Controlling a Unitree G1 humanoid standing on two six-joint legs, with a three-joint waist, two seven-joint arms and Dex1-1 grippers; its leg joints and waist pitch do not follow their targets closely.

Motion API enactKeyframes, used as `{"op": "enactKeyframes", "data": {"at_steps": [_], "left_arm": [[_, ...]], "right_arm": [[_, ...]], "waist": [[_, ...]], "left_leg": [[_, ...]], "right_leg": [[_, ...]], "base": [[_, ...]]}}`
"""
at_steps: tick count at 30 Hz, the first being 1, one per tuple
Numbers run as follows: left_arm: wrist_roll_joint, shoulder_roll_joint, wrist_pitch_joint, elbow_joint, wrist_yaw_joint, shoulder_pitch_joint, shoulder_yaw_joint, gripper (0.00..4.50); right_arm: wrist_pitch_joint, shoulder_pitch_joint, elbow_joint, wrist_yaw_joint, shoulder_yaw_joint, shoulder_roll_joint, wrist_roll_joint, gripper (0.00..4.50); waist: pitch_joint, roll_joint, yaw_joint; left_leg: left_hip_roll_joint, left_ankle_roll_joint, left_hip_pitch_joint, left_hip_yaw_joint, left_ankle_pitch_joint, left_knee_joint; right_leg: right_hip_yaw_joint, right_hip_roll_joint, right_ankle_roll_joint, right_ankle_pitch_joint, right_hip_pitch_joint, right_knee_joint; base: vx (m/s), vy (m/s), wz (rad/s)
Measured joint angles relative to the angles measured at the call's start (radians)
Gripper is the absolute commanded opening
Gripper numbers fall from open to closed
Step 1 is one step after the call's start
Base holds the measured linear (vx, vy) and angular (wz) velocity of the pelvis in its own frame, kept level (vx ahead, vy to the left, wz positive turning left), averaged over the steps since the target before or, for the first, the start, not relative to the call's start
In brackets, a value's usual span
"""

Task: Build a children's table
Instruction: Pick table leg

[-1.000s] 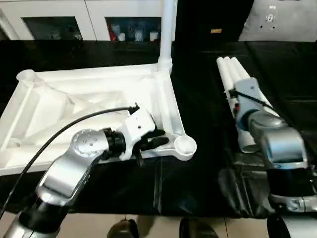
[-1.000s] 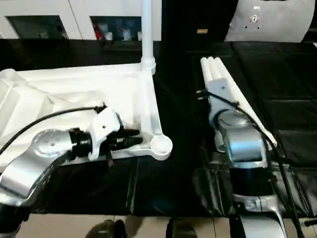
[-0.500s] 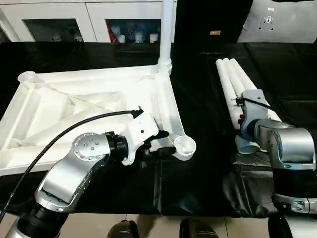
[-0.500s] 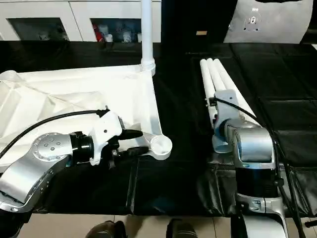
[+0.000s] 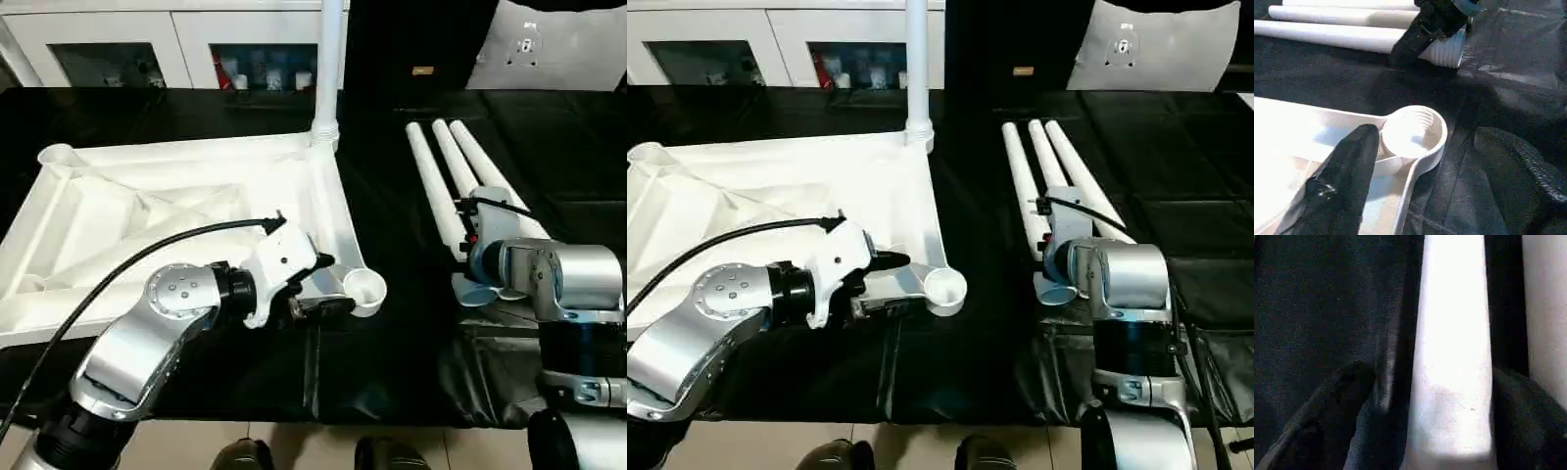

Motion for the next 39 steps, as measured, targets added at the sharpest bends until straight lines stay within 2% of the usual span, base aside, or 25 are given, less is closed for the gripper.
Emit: {"op": "enactKeyframes", "data": {"at_steps": [7,12,14,16,20,23,25,27,28,30,32,35,39], "left_arm": [[0.0,0.002,-0.001,0.0,0.005,0.0,-0.001,4.48],[0.0,0.009,-0.003,0.0,0.006,0.0,-0.002,4.5],[0.0,0.011,-0.003,0.0,0.006,0.0,-0.002,4.5],[0.0,0.015,-0.003,0.0,0.006,0.0,-0.003,4.5],[0.003,0.015,-0.021,0.002,0.019,0.0,-0.002,4.5],[0.021,0.005,-0.045,0.01,0.044,0.0,0.001,4.5],[0.025,-0.013,-0.055,0.031,0.065,-0.002,0.012,4.5],[0.026,-0.034,-0.057,0.058,0.091,-0.013,0.028,4.5],[0.025,-0.038,-0.057,0.064,0.096,-0.021,0.033,4.5],[0.012,-0.072,-0.057,0.086,0.115,-0.045,0.059,4.5],[-0.049,-0.158,-0.055,0.139,0.162,-0.1,0.149,4.5],[-0.14,-0.226,-0.028,0.156,0.186,-0.174,0.225,4.5],[-0.275,-0.306,0.026,0.162,0.209,-0.216,0.303,4.5]], "right_arm": [[-0.009,-0.012,0.025,0.0,-0.01,0.007,0.008,2.96],[-0.011,-0.012,0.025,-0.002,-0.022,0.012,0.019,2.74],[-0.016,-0.012,0.025,-0.003,-0.031,0.021,0.023,2.4],[-0.025,-0.011,0.025,-0.007,-0.04,0.033,0.029,2.36],[-0.048,-0.005,0.025,-0.014,-0.06,0.06,0.048,2.01],[-0.114,0.013,0.021,-0.025,-0.11,0.095,0.068,1.9],[-0.238,0.055,0.011,-0.007,-0.16,0.141,0.118,1.88],[-0.333,0.091,-0.002,0.029,-0.179,0.164,0.158,1.88],[-0.349,0.092,-0.002,0.038,-0.182,0.167,0.168,1.88],[-0.368,0.1,-0.022,0.072,-0.205,0.168,0.199,1.87],[-0.388,0.113,-0.086,0.179,-0.271,0.206,0.318,1.87],[-0.379,0.114,-0.139,0.272,-0.319,0.235,0.456,1.87],[-0.369,0.131,-0.175,0.333,-0.336,0.231,0.565,1.87]], "waist": [[0.0,0.0,0.0],[0.0,0.0,-0.001],[0.0,0.0,-0.001],[0.0,0.0,-0.001],[0.0,0.0,0.001],[0.0,0.001,0.0],[0.001,0.004,0.0],[0.002,0.009,0.001],[0.003,0.012,0.001],[0.002,0.016,0.002],[0.003,0.023,0.004],[0.002,0.023,0.004],[0.002,0.023,0.005]], "left_leg": [[0.0,0.0,0.001,0.0,0.0,0.0],[0.0,0.0,0.001,0.0,0.0,0.0],[0.0,0.0,0.001,0.0,0.0,0.0],[0.0,0.0,0.001,0.0,0.0,0.0],[0.0,0.0,0.001,0.0,0.0,0.0],[0.0,0.0,0.001,0.0,0.0,0.0],[0.0,0.0,0.0,0.0,0.0,-0.001],[0.0,0.0,-0.001,0.0,0.0,-0.001],[0.0,0.0,-0.002,0.0,0.0,-0.001],[0.0,0.0,-0.004,0.0,0.0,-0.001],[0.0,0.0,-0.006,0.0,0.0,-0.001],[0.0,0.001,-0.009,0.0,0.0,-0.002],[0.0,0.002,-0.017,-0.001,0.0,-0.002]], "right_leg": [[0.0,0.0,0.0,0.0,0.001,0.0],[0.0,0.0,0.0,0.0,0.001,0.0],[0.0,0.0,0.0,0.0,0.001,0.0],[0.0,0.0,0.0,0.0,0.001,0.0],[0.0,0.0,0.0,0.0,0.001,-0.001],[0.0,0.0,0.0,0.0,0.001,-0.002],[0.0,0.0,0.0,0.0,0.0,-0.002],[0.0,0.0,0.0,0.0,-0.001,-0.002],[0.0,0.0,0.0,0.0,-0.002,-0.002],[0.0,0.0,-0.001,0.001,-0.003,-0.002],[-0.001,0.0,-0.003,0.002,-0.004,-0.002],[-0.001,0.0,-0.003,0.002,-0.007,-0.003],[-0.003,0.0,-0.003,0.002,-0.012,-0.004]], "base": [[0.0,0.0,0.0],[0.0,0.0,0.0],[0.0,0.0,0.0],[0.0,0.0,0.0],[0.0,0.0,0.0],[0.0,0.0,0.0],[0.0,0.0,0.0],[0.0,0.0,0.0],[0.0,0.0,0.0],[0.0,0.0,0.0],[0.0,0.0,0.0],[0.0,0.0,0.0],[0.0,0.0,0.0]]}}
